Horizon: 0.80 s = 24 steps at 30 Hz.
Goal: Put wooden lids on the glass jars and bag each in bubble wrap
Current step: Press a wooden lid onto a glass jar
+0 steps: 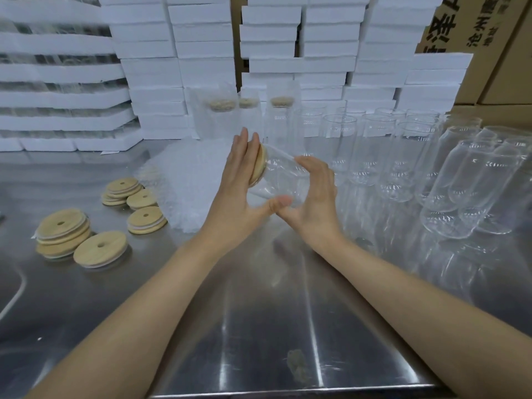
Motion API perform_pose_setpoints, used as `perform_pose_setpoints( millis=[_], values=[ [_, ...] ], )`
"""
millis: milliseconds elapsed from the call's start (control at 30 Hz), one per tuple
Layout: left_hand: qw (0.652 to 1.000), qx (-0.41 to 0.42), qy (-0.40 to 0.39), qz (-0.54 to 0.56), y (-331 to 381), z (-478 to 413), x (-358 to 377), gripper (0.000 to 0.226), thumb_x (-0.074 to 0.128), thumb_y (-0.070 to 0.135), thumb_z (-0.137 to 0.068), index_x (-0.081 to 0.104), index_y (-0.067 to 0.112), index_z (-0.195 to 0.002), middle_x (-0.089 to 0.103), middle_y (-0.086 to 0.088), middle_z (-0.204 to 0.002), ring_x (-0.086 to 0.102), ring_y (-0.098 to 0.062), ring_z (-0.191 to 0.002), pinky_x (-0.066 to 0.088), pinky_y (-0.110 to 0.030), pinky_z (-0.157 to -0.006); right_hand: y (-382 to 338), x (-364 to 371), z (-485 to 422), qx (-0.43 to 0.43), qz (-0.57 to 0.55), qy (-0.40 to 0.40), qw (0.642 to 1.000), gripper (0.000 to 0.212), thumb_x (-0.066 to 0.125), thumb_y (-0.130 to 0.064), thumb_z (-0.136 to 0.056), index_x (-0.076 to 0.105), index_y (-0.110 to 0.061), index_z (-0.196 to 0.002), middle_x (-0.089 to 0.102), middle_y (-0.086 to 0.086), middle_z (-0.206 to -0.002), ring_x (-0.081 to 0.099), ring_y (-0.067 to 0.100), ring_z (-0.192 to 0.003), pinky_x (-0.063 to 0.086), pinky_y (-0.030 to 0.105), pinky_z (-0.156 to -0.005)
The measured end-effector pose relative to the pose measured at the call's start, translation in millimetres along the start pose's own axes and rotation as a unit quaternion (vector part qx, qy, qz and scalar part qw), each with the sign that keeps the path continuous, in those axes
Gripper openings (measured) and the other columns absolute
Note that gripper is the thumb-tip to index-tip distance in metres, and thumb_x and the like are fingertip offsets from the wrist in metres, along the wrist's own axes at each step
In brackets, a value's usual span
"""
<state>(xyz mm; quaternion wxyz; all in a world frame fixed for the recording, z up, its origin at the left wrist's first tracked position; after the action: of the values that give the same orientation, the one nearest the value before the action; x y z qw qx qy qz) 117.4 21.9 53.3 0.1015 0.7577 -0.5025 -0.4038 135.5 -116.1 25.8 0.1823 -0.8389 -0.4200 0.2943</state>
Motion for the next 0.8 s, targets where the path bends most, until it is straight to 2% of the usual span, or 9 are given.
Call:
perform_pose_setpoints(
  millis=[100,200,300,367,433,500,633,733,800],
  values=[
    [0.995,-0.038,0.022,0.088,-5.1,-4.5,-6.7,0.087,0.026,0.073,-0.085,-0.009,0.030,-0.152,-0.015,0.015,-0.159,-0.012,-0.002,-0.146,-0.001,-0.038,-0.121,10.8,4.6,-4.1,0.087,-0.084,-0.024,0.992,0.083,0.088,-0.022,-0.066,0.043,-0.029,-0.135,0.050,-0.012,-0.127,0.048,0.010,-0.124,0.041,0.028,-0.104],
    [0.991,-0.106,0.059,0.055,-31.5,0.3,-16.0,0.072,0.027,0.060,-0.094,-0.005,0.030,-0.152,-0.006,0.017,-0.159,-0.005,0.004,-0.144,0.000,-0.025,-0.119,22.5,13.1,-2.2,0.202,-0.224,-0.052,0.952,0.083,0.083,-0.039,-0.069,0.036,-0.034,-0.137,0.063,-0.010,-0.118,0.060,0.000,-0.108,0.046,0.007,-0.079],
    [0.988,-0.056,0.063,-0.128,-44.2,4.3,-22.1,0.050,0.040,0.034,-0.101,0.036,0.014,-0.146,0.026,0.002,-0.155,0.015,-0.008,-0.141,0.007,-0.010,-0.111,35.8,21.8,2.8,0.279,-0.338,-0.071,0.896,0.069,0.072,-0.043,-0.072,0.036,-0.034,-0.130,0.070,-0.002,-0.103,0.069,0.012,-0.098,0.052,0.023,-0.080],
    [0.977,-0.062,0.049,-0.199,-53.9,3.8,-20.3,0.043,0.048,0.027,-0.099,0.049,0.009,-0.138,0.036,-0.004,-0.149,0.023,-0.018,-0.139,0.018,-0.024,-0.114,39.9,26.1,4.8,0.307,-0.371,-0.091,0.872,0.064,0.071,-0.041,-0.076,0.038,-0.032,-0.130,0.069,0.006,-0.107,0.069,0.018,-0.094,0.054,0.038,-0.086],
    [0.957,-0.087,0.038,-0.274,-63.9,4.4,-18.7,0.044,0.054,0.027,-0.096,0.050,0.008,-0.136,0.037,-0.006,-0.148,0.025,-0.025,-0.138,0.024,-0.037,-0.111,41.8,28.8,4.6,0.310,-0.380,-0.112,0.864,0.057,0.070,-0.036,-0.084,0.040,-0.030,-0.132,0.068,0.009,-0.111,0.069,0.018,-0.091,0.052,0.041,-0.089],
    [0.940,-0.113,0.021,-0.323,-72.4,5.8,-19.1,0.044,0.055,0.029,-0.095,0.053,0.008,-0.133,0.040,-0.008,-0.145,0.028,-0.027,-0.134,0.026,-0.038,-0.106,43.2,30.4,5.0,0.320,-0.383,-0.125,0.857,0.059,0.069,-0.039,-0.081,0.041,-0.029,-0.132,0.069,0.008,-0.108,0.070,0.016,-0.091,0.052,0.040,-0.089],
    [0.942,-0.124,0.044,-0.308,-75.3,6.2,-29.9,0.031,0.059,0.023,-0.094,0.064,0.007,-0.120,0.054,-0.007,-0.121,0.043,-0.026,-0.115,0.036,-0.033,-0.092,43.1,34.1,6.5,0.333,-0.397,-0.137,0.844,0.075,0.066,-0.043,-0.076,0.036,-0.019,-0.140,0.067,0.008,-0.109,0.069,0.014,-0.086,0.055,0.031,-0.079],
    [0.952,-0.131,0.100,-0.257,-70.5,6.1,-41.3,0.018,0.060,0.019,-0.094,0.070,0.006,-0.101,0.053,-0.001,-0.103,0.047,-0.019,-0.102,0.039,-0.030,-0.077,45.8,36.3,7.2,0.334,-0.388,-0.147,0.846,0.073,0.065,-0.045,-0.075,0.037,-0.018,-0.137,0.068,0.006,-0.106,0.069,0.015,-0.087,0.052,0.041,-0.090],
    [0.961,-0.135,0.112,-0.215,-69.7,4.9,-44.8,0.017,0.060,0.017,-0.094,0.071,0.004,-0.096,0.054,-0.001,-0.098,0.051,-0.018,-0.096,0.044,-0.033,-0.078,47.6,37.4,7.4,0.335,-0.381,-0.152,0.848,0.072,0.064,-0.046,-0.073,0.039,-0.021,-0.135,0.069,0.006,-0.106,0.069,0.016,-0.090,0.050,0.044,-0.094]
  ],
)
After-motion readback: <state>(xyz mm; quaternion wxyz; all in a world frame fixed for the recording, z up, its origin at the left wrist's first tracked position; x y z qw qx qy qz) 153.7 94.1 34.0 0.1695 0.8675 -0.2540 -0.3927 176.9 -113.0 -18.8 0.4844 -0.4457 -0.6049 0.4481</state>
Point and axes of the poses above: each hand's wrist, its own z-axis away from the middle knuckle, its own x-axis out of the palm, y = z × x, the point moved 8 cm from there along -z, towards the middle knuckle
